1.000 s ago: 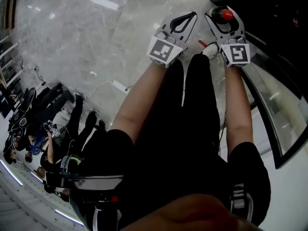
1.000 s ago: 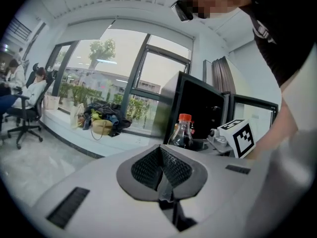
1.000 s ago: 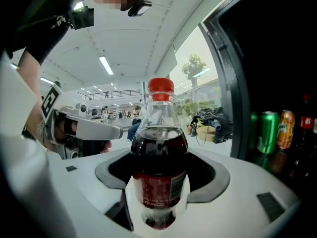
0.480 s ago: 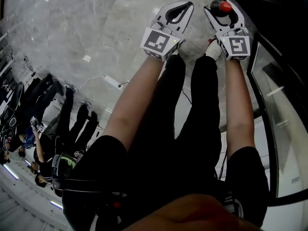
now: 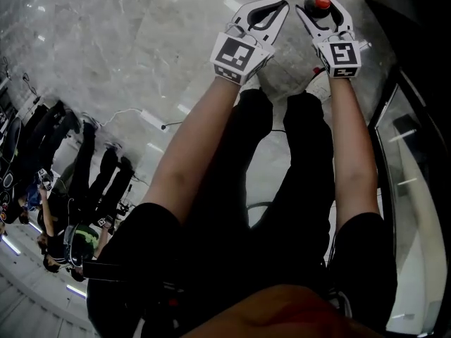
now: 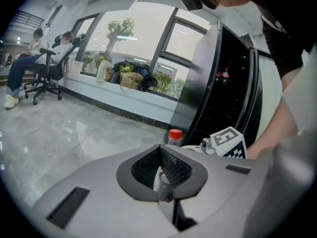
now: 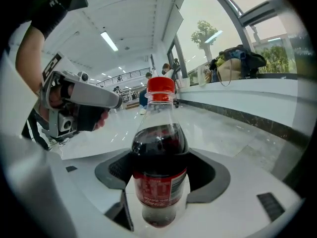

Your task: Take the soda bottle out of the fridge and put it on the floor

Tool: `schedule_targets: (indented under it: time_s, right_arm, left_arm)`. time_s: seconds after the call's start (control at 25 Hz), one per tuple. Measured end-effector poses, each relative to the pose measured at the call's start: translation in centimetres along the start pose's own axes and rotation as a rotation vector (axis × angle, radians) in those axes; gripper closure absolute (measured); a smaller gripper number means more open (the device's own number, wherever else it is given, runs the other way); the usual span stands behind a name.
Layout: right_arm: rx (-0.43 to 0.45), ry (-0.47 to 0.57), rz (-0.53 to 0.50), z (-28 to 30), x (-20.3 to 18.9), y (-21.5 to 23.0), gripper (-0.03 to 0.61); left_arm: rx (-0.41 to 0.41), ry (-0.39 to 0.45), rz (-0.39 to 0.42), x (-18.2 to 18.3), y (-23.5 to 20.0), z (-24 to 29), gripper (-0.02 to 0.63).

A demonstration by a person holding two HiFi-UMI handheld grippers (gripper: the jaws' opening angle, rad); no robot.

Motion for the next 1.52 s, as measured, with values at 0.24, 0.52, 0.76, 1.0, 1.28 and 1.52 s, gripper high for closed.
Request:
schedule_targets:
  time_s: [0.24,0.52,0.76,1.0,1.28,1.52]
  right_arm:
    - [0.033,-0.018,-0.023,5.8,-4.4,1.3,0.261]
    - [0.032,-0.107,-0.072,8.4,-10.9,2.3,0.261]
    - [0.042,-0.157,-0.104,6.9,-12.6,1.3,0.259]
    - [0.071,-0.191,-0.159,6.9,-12.5,0.2,0.259]
    - [0.124,-0.179,-0.115,8.1,-10.8,0.6,0.259]
    - [0.142,-0.190,-0.099,7.5,-10.1,-0.7,0.258]
  left_arm:
    - [-0.007,-0.002,0.018,-3.2,-3.0,2.3,0.611]
    - [-0.008,0.003,0.033,-5.4,-4.2,3.3,0.611]
    - [-0.009,-0.015,0.028,-5.7,-3.3,2.7,0.611]
    - [-0.012,-0.007,0.028,-5.2,-2.5,2.0,0.611]
    - [0.032,-0.035,0.045,-4.7,-3.8,3.4,0.611]
    - [0.039,-0.038,0.028,-4.5,-3.8,2.3,0.611]
Point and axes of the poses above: the fingertips, and each gripper's own axes: z forward along the fingers, y to its right, x out of its top, the point moved 2 cm from there along -z, backward along the fingers, and after that the axes turned 2 degrees about z, right-handed, at the moved point
